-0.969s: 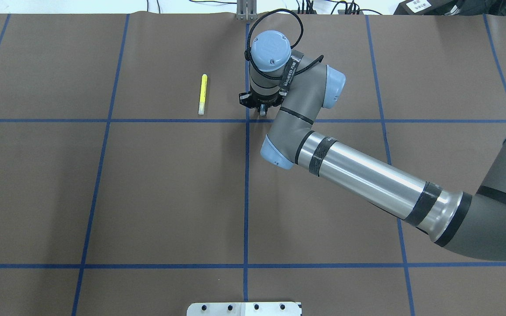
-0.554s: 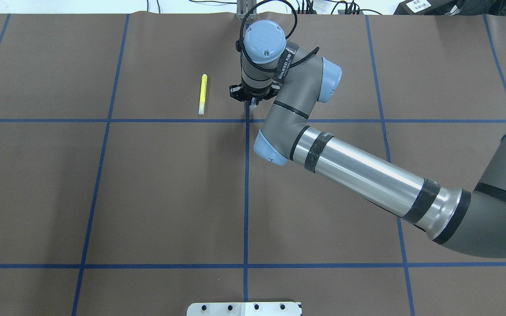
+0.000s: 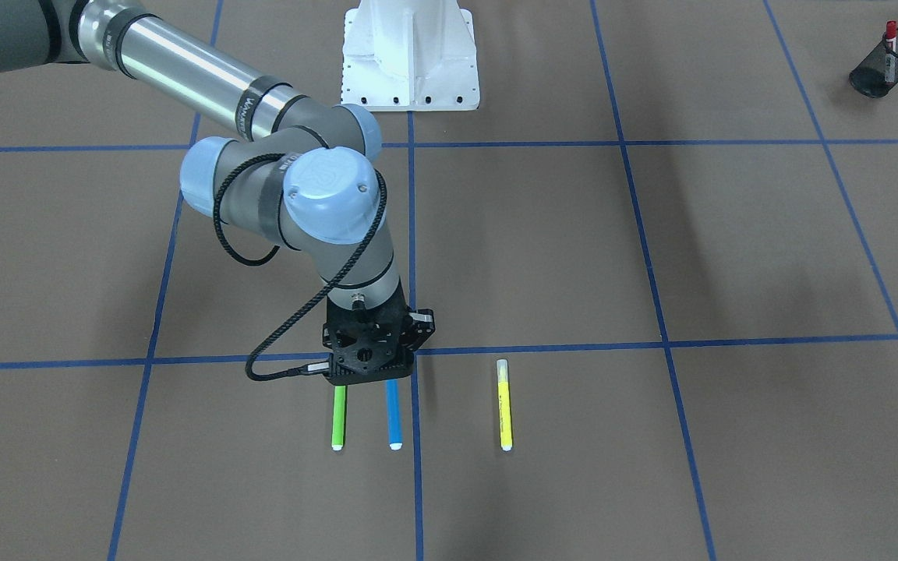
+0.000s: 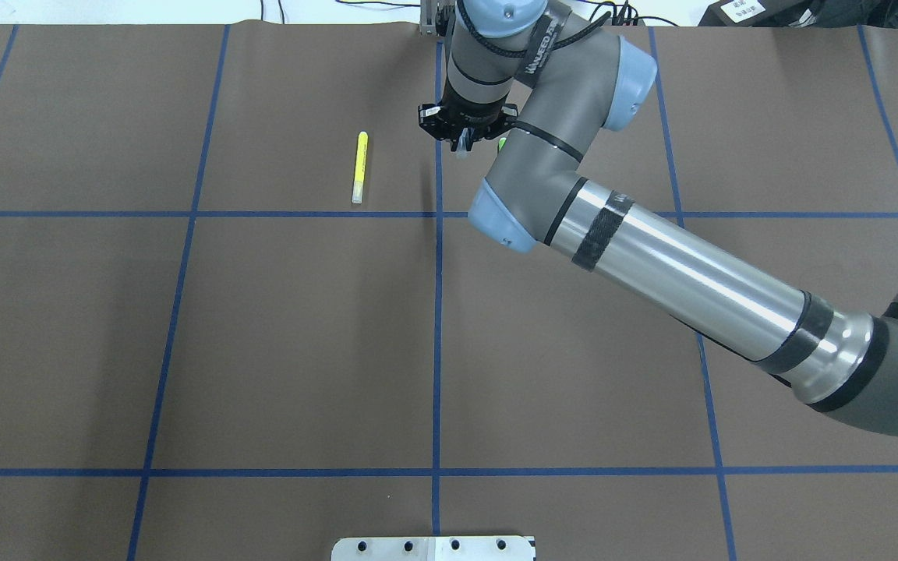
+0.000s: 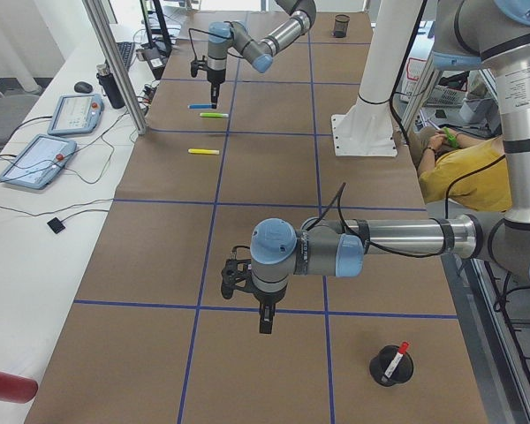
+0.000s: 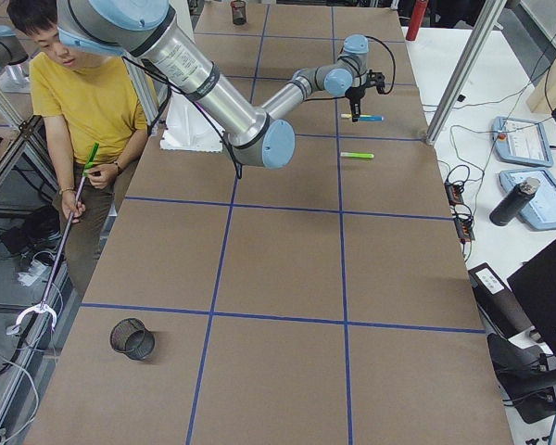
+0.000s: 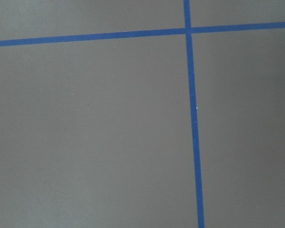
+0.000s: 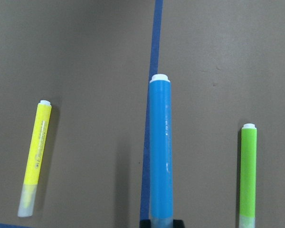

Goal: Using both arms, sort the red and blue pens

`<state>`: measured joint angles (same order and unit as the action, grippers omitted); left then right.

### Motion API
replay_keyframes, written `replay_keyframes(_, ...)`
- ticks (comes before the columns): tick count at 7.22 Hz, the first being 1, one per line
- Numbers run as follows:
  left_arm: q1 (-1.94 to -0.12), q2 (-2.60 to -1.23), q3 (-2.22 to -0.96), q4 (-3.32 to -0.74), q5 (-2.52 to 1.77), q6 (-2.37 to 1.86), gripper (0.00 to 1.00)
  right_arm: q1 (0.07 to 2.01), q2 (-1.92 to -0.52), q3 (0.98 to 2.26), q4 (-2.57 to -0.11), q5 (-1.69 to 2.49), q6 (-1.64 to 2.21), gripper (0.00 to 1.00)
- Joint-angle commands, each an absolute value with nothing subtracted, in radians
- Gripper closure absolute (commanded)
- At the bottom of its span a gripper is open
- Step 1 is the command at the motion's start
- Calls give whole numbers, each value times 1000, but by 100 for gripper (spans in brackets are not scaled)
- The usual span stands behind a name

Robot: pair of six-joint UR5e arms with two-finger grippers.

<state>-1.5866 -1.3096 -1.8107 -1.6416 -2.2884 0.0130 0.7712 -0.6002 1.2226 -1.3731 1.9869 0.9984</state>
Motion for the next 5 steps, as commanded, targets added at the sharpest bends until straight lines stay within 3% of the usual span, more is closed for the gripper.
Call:
replay_keyframes(1, -1536, -1312, -1838, -1644, -2267, -43, 0, 853, -737, 1386, -1402, 2072, 933, 100)
replay_keyframes(5, -1528, -1299, -1858, -1643, -2278, -41, 0, 1030, -983, 1788, -1734, 2172, 691, 100)
